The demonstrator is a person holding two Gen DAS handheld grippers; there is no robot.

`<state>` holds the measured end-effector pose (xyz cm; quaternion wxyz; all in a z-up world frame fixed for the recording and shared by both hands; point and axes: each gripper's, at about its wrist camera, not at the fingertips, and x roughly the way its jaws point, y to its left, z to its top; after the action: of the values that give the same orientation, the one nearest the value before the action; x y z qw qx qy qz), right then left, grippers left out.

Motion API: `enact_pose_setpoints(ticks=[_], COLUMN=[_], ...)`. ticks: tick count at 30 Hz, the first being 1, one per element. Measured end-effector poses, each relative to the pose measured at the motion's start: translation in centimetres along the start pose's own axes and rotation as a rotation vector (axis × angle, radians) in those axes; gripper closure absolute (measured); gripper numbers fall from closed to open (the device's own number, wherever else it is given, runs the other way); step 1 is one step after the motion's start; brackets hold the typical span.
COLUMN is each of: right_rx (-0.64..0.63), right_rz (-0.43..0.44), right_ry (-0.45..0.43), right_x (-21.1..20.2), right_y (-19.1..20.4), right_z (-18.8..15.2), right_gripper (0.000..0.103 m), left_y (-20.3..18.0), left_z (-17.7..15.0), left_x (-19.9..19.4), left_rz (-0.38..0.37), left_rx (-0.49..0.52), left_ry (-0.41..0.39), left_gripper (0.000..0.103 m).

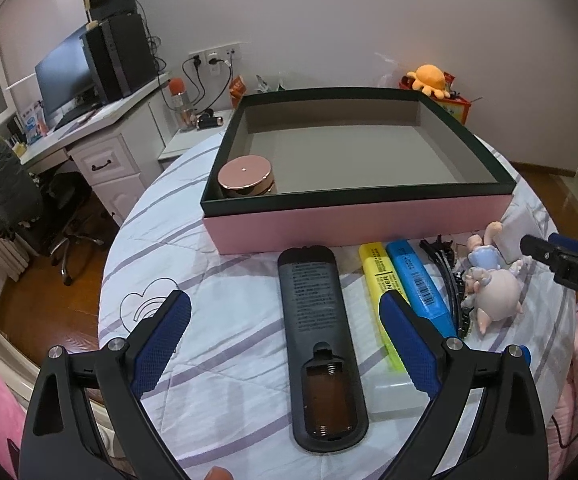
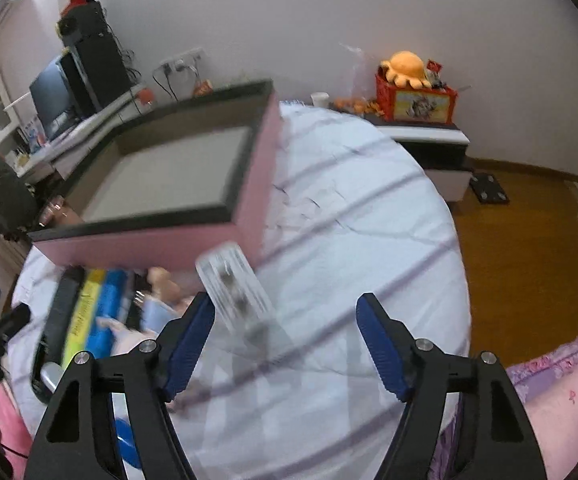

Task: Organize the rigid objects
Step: 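Grasp the white power adapter with the right gripper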

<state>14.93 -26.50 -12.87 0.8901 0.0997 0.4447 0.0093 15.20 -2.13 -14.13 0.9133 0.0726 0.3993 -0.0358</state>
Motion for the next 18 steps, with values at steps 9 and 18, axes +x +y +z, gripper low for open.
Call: enact_pose_setpoints(ticks=[9,18], right_rx=[-0.087,-0.115], right_rz=[0.004,0.157], right_ry=[-0.011,-0.019], right_x=[0.2,1.7], right_y=[0.1,0.8], right_z=[0.7,2.2], right_gripper=[0.028,0.072], left_y=[-0.5,-0.5], left_z=[-0.2,-0.3], left_x=[-0.1,-0.3], left_rz=[0.005,0.015], left_rx=[0.012,0.014], left_ry=[0.01,0.01], left_gripper=[0.006,0.006])
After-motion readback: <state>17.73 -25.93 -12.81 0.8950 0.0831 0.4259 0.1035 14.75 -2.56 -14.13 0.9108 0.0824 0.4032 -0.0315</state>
